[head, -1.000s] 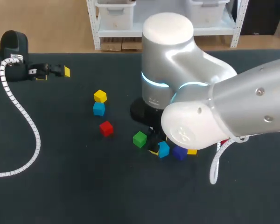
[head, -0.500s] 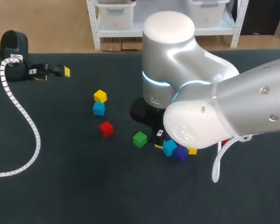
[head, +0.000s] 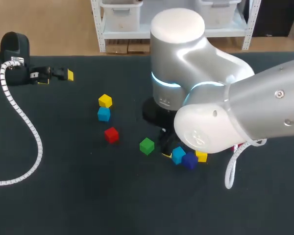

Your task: Place the blue cubes, place green cubes on the blue cubes, place the yellow cubes on the green cubes, then place the red cubes on the yellow cubes, and place purple cube on the red cubes.

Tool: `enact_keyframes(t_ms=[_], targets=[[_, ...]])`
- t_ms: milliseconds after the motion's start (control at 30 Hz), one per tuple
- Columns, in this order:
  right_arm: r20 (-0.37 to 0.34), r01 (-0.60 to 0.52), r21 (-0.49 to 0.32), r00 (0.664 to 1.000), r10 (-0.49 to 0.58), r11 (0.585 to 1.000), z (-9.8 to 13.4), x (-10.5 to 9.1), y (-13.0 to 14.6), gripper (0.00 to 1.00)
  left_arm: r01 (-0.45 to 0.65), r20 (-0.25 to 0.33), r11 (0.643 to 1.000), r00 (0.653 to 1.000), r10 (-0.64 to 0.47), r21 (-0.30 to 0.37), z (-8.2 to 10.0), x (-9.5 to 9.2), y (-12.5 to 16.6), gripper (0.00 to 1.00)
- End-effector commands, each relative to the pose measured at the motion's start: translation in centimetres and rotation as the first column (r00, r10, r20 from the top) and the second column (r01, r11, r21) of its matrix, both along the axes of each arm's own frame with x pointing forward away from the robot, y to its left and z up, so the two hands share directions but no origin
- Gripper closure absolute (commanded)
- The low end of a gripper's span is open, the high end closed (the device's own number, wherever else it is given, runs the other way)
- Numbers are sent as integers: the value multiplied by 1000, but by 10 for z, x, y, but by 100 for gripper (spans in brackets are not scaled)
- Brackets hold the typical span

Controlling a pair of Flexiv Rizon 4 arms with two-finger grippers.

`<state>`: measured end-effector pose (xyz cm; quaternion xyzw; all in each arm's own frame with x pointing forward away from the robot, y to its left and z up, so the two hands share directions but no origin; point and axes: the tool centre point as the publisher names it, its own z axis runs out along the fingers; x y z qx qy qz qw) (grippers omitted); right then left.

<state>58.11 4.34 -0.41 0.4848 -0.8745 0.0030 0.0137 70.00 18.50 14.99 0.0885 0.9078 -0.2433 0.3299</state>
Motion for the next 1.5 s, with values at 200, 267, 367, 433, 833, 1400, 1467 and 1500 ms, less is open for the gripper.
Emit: enact_keyframes(t_ms=[200, 267, 367, 433, 833, 1400, 1467, 1500], targets=[[-15, 49, 18, 999, -49, 999, 1, -8, -11, 0, 0, 0, 1000, 1000, 0, 0, 0, 0, 0, 0], [-16, 56, 18, 998, -55, 998, 1, -9, -12, 0, 0, 0, 1000, 1000, 0, 0, 0, 0, 0, 0], [-17, 60, 18, 998, -60, 998, 2, -12, -13, 5, 0, 0, 1000, 1000, 0, 0, 0, 0, 0, 0], [-18, 60, 19, 998, -60, 998, 2, -13, -13, 44, 0, 0, 1000, 1000, 0, 0, 0, 0, 0, 0], [-13, -9, 25, 1000, 9, 1000, 7, -16, -11, 100, 0, 0, 1000, 1000, 0, 0, 0, 0, 0, 0], [45, -304, 32, 952, 303, 952, 51, 15, -54, 100, 0, 0, 1000, 1000, 0, 0, 0, 0, 0, 0], [51, -325, 42, 945, 323, 945, 50, 27, -59, 100, 0, 0, 1000, 1000, 0, 0, 0, 0, 0, 0], [55, -340, 42, 940, 338, 940, 49, 33, -61, 100, 0, 0, 1000, 1000, 0, 0, 0, 0, 0, 0]])
